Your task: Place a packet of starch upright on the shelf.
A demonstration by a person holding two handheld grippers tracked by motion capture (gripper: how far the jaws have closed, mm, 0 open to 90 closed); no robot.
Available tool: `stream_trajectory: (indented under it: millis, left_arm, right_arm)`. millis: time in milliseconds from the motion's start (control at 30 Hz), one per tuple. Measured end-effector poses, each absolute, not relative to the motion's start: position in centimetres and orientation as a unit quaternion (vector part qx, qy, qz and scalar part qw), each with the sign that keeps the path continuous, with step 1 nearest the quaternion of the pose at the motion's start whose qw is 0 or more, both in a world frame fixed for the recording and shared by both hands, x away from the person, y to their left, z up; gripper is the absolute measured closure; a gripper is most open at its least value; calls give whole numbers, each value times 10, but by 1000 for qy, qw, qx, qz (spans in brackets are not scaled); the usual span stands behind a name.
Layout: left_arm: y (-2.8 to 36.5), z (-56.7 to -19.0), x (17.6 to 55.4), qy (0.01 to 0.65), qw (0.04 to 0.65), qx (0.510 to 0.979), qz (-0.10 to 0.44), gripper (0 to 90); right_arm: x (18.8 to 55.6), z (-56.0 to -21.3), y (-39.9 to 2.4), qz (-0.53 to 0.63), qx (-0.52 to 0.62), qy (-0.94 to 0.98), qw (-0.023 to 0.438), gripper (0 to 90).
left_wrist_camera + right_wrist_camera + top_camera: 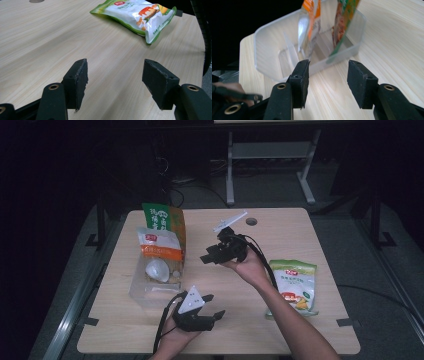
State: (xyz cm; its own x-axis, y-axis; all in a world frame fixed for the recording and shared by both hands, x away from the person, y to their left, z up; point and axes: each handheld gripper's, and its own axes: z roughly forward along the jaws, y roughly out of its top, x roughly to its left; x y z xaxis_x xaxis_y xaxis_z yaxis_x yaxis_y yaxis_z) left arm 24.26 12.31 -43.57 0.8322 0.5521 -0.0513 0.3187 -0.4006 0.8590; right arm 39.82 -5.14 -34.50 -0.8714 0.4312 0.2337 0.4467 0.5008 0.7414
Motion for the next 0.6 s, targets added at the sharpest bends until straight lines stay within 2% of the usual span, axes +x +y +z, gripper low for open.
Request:
stream_trajectory:
  millis: [600]
  left_arm:
    - [102, -433, 248, 248, 475, 838, 107, 338]
  right_arm:
    - [381, -353, -140, -416, -327, -848, -9, 449]
